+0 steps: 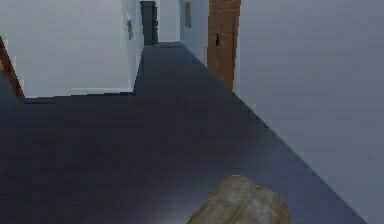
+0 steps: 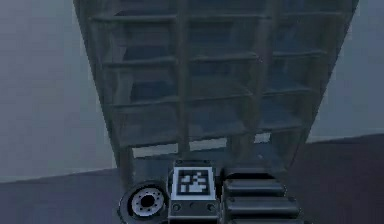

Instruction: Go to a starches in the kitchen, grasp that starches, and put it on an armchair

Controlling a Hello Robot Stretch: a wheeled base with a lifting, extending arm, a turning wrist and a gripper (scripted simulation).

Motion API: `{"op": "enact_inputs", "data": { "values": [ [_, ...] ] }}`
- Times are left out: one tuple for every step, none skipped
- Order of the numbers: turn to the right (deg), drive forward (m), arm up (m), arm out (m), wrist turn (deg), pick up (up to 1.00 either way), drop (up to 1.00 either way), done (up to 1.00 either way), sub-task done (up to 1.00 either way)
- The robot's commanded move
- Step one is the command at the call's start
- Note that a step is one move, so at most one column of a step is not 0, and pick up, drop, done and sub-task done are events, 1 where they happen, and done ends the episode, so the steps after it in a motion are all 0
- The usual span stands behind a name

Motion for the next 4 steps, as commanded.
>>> {"op": "enact_inputs", "data": {
  "values": [
    [0.0, 0.25, 0.00, 0.00, 0.0, 0.00, 0.00, 0.00, 0.00],
    [-45.0, 0.00, 0.00, 0.00, 0.0, 0.00, 0.00, 0.00, 0.00],
    [-6.0, 0.00, 0.00, 0.00, 0.0, 0.00, 0.00, 0.00, 0.00],
    [0.0, 1.00, 0.00, 0.00, 0.0, 0.00, 0.00, 0.00, 0.00]
  ]
}}
